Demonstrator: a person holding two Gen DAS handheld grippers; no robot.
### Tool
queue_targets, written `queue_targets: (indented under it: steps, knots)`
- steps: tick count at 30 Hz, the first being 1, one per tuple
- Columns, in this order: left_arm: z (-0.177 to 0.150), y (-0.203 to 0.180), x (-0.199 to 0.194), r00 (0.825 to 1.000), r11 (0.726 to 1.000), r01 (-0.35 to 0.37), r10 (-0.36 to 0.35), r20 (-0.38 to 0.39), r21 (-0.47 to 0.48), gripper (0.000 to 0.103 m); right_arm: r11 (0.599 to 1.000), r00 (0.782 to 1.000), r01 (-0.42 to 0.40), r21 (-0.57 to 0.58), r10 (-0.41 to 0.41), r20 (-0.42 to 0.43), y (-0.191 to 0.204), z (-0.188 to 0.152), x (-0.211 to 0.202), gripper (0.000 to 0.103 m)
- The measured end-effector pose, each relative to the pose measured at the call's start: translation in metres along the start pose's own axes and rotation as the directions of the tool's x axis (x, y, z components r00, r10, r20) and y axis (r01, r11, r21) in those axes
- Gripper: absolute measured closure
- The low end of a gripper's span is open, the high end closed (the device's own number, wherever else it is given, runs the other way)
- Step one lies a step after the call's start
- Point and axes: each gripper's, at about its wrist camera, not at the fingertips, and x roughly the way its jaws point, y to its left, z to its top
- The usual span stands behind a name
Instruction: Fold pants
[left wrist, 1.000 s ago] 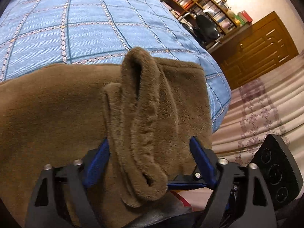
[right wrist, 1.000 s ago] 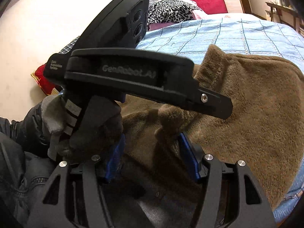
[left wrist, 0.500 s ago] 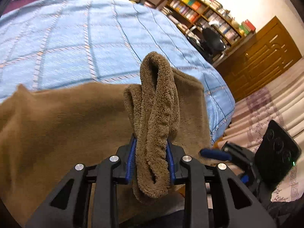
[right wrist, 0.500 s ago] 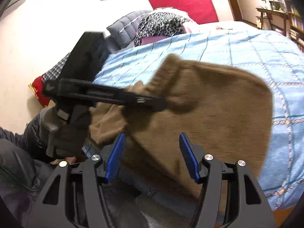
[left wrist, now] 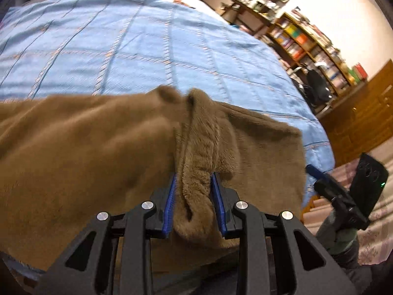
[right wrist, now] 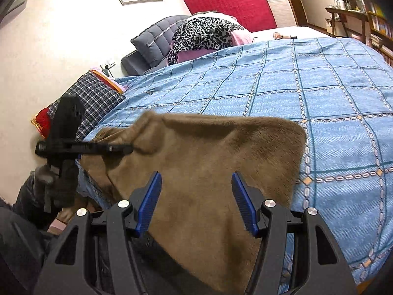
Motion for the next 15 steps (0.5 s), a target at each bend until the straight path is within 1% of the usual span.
queue_targets:
  steps: [1,3,5,6,10,12,15]
  knots:
    - [-0.002,0.006,0.002,1.000,1.000,-0.014,0.014,0.008,-0.008,0.075,1.000,1.000,0.013,0.013,-0.013,0.006,-0.001,0.004,0.005,0.041]
    - [-0.005,0.013,0.003,1.000,1.000,-0.008,0.008,0.017,-0.030,0.074,0.999,0.999,0.038,0.035,-0.038,0.017,-0.002,0.012,0.013,0.041]
    - [-0.005,0.016,0.006,1.000,0.998,0.005,-0.004,0.016,-0.056,0.072,0.993,0.995,0.099,0.061,-0.100,0.018,-0.011,0.016,0.025,0.041]
    - [-0.005,0.017,0.007,1.000,0.998,0.004,-0.003,0.020,-0.056,0.072,0.991,0.993,0.114,0.074,-0.115,0.011,-0.015,0.016,0.031,0.041]
    - [-0.006,0.006,-0.005,0.997,0.999,-0.035,0.035,0.064,-0.007,0.066,0.983,0.986,0.164,0.083,-0.164,-0.012,-0.026,0.015,0.053,0.042]
    - [-0.004,0.001,-0.011,0.995,0.999,-0.049,0.048,0.090,0.010,0.065,0.980,0.983,0.182,0.076,-0.182,-0.018,-0.027,0.014,0.060,0.042]
    - [0.001,-0.010,-0.022,0.990,0.999,-0.042,0.038,0.138,0.029,0.061,0.978,0.979,0.202,0.061,-0.201,-0.016,-0.025,0.014,0.066,0.042]
